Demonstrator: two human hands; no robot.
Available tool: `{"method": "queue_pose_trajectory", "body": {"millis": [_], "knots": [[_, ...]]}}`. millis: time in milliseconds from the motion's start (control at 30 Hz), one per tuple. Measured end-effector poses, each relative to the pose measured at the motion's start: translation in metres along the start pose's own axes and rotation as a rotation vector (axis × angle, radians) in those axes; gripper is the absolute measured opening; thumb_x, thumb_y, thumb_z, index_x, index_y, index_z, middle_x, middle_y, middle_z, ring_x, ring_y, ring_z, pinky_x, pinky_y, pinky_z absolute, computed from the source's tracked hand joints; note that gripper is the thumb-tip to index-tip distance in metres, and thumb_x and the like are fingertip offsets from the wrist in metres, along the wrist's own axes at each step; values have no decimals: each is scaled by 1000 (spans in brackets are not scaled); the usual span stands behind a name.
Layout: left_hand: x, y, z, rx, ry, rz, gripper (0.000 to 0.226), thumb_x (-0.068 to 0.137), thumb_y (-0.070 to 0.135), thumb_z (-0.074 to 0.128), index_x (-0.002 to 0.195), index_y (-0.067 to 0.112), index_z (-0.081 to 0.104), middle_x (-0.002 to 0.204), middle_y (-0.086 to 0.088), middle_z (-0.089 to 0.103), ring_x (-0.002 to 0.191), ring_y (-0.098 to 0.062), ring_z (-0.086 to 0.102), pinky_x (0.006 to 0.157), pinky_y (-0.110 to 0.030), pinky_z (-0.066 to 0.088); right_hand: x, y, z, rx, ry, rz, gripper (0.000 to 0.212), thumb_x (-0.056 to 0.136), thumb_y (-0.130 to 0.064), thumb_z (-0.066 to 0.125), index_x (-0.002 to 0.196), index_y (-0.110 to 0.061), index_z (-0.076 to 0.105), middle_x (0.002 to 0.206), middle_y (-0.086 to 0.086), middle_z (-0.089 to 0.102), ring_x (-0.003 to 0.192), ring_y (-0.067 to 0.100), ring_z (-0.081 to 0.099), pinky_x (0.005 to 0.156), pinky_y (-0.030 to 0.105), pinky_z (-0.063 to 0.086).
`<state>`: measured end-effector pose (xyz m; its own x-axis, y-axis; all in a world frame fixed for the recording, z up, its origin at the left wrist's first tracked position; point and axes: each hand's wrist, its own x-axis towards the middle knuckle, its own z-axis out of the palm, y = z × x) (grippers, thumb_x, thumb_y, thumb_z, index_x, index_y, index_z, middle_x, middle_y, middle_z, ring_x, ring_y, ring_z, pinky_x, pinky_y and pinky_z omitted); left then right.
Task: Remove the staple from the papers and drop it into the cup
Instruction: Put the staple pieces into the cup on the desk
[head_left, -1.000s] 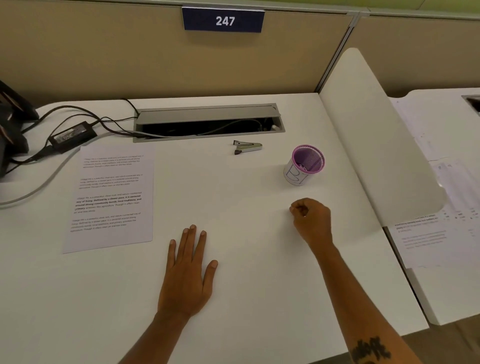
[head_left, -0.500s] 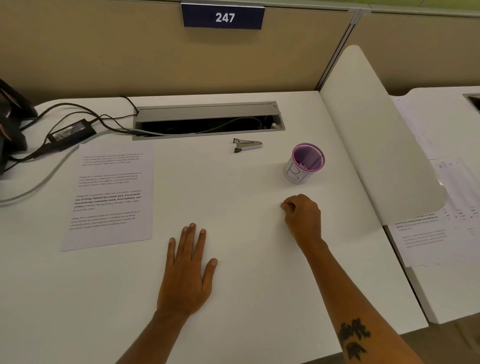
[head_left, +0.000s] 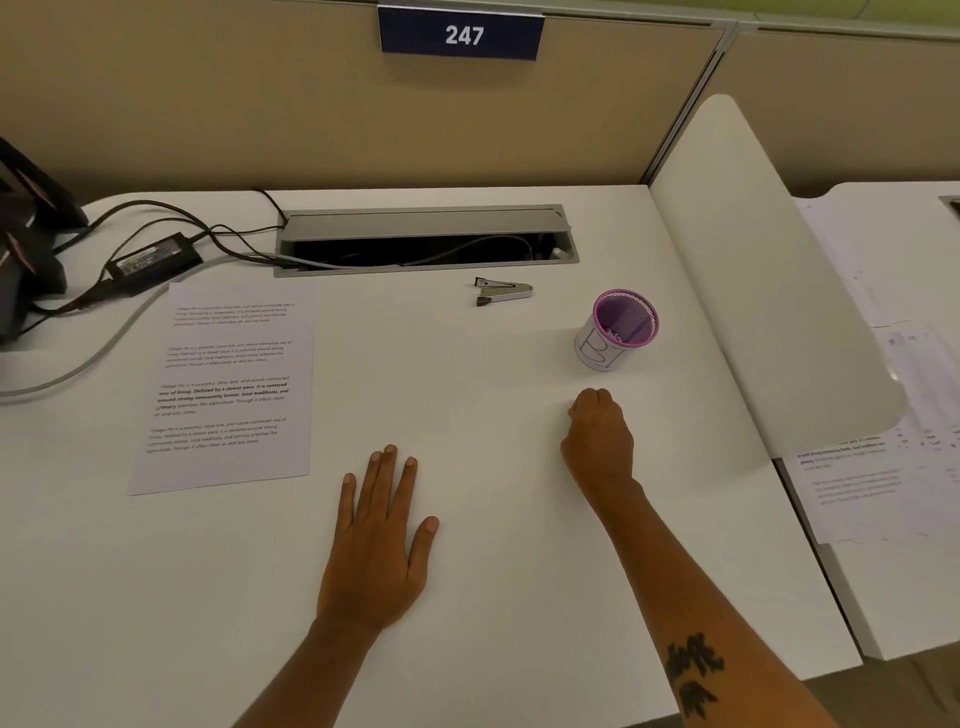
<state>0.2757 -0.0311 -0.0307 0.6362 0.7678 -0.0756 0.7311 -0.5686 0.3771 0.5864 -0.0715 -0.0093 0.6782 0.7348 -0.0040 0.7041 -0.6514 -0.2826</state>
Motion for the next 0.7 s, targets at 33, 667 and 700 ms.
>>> {"method": "queue_pose_trajectory", "body": {"millis": [33,667,700], "knots": [[0,0,0,-1,0,1,73,107,53,29,170,21,9,180,-2,1,167,-19,-2,135,-54,12,0,2,2,-3,-1,-11,15,89,6,54,100,-3,58,96,13,58,81,25,52,62,36,46],[-1,0,0,11,23,16,72,107,52,29,170,19,12,180,-4,5,167,-20,2,134,-54,13,102,-4,-130,231,134,77,12,94,3,54,101,3,64,102,15,66,86,24,55,64,26,41],[0,0,-1,9,25,15,72,107,52,29,170,20,13,180,-4,5,167,-20,2,135,-54,13,107,-2,-131,229,138,67,13,92,6,56,99,2,66,102,15,68,87,25,57,68,29,43]]}}
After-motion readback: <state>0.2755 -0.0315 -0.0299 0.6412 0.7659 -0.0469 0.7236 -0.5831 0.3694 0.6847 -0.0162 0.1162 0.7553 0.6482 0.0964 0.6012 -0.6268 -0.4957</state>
